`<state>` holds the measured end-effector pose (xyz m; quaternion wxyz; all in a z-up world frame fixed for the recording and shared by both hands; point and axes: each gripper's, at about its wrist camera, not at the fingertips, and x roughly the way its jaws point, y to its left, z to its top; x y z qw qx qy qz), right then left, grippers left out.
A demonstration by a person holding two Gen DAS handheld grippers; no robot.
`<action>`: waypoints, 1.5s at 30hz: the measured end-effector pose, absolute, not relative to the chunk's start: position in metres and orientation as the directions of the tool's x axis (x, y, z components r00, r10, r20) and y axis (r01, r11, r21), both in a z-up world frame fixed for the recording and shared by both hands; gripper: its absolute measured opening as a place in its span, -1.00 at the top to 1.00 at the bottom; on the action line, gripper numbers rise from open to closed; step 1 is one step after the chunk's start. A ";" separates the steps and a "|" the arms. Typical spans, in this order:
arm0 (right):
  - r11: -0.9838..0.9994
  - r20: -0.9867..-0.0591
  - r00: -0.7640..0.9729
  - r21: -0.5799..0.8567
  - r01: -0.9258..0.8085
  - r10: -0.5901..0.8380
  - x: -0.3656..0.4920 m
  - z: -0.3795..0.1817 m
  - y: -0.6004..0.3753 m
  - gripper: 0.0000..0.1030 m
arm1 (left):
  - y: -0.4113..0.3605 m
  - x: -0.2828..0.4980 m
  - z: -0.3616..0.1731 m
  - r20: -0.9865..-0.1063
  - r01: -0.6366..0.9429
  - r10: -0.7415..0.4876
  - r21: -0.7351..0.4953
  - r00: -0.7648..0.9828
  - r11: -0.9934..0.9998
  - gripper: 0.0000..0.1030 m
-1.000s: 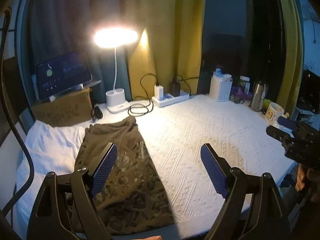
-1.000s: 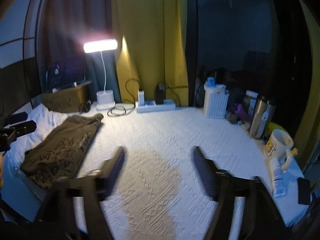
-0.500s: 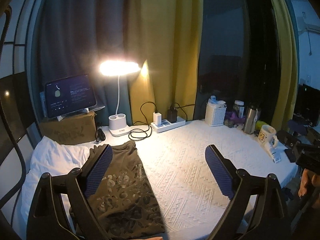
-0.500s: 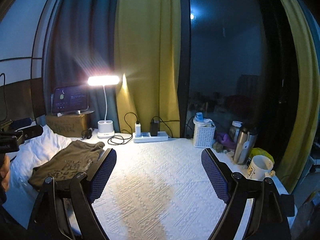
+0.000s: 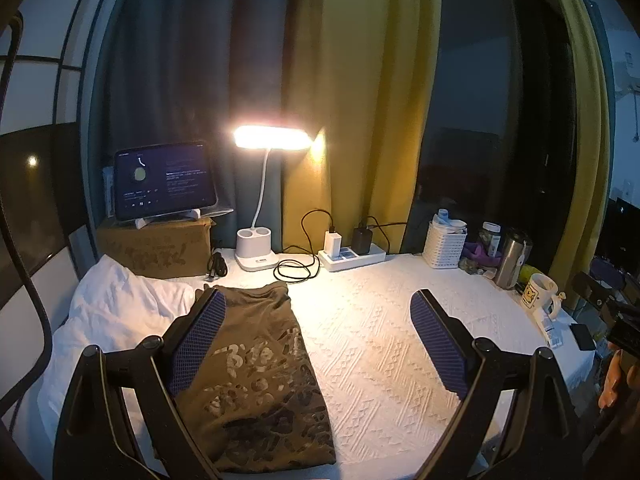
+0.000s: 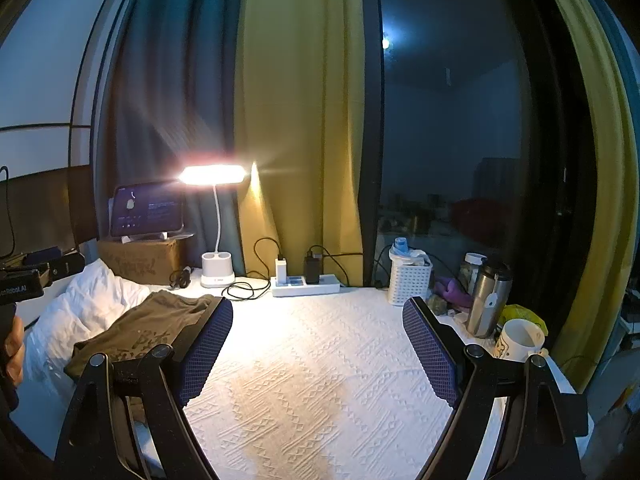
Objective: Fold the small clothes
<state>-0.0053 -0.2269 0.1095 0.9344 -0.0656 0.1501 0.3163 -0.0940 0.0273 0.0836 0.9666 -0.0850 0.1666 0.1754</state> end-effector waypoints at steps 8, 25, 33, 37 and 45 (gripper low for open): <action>0.791 -0.321 0.756 -0.035 -0.611 0.570 -0.006 0.110 -0.223 -0.71 | 0.029 -0.095 0.083 -0.351 -0.369 0.312 -0.106 0.883 0.923 -0.81; 0.791 -0.329 0.757 -0.048 -0.610 0.564 -0.010 0.106 -0.219 -0.71 | 0.026 -0.093 0.079 -0.374 -0.382 0.324 -0.091 0.869 0.920 -0.81; 0.790 -0.341 0.752 -0.041 -0.611 0.564 -0.009 0.102 -0.217 -0.71 | 0.026 -0.092 0.078 -0.376 -0.382 0.324 -0.090 0.868 0.920 -0.81; 0.794 -0.347 0.753 -0.038 -0.607 0.559 -0.007 0.101 -0.216 -0.71 | 0.027 -0.090 0.076 -0.389 -0.378 0.317 -0.090 0.865 0.921 -0.81; 0.795 -0.365 0.749 -0.037 -0.605 0.553 -0.004 0.097 -0.215 -0.72 | 0.028 -0.089 0.074 -0.389 -0.374 0.312 -0.092 0.867 0.923 -0.81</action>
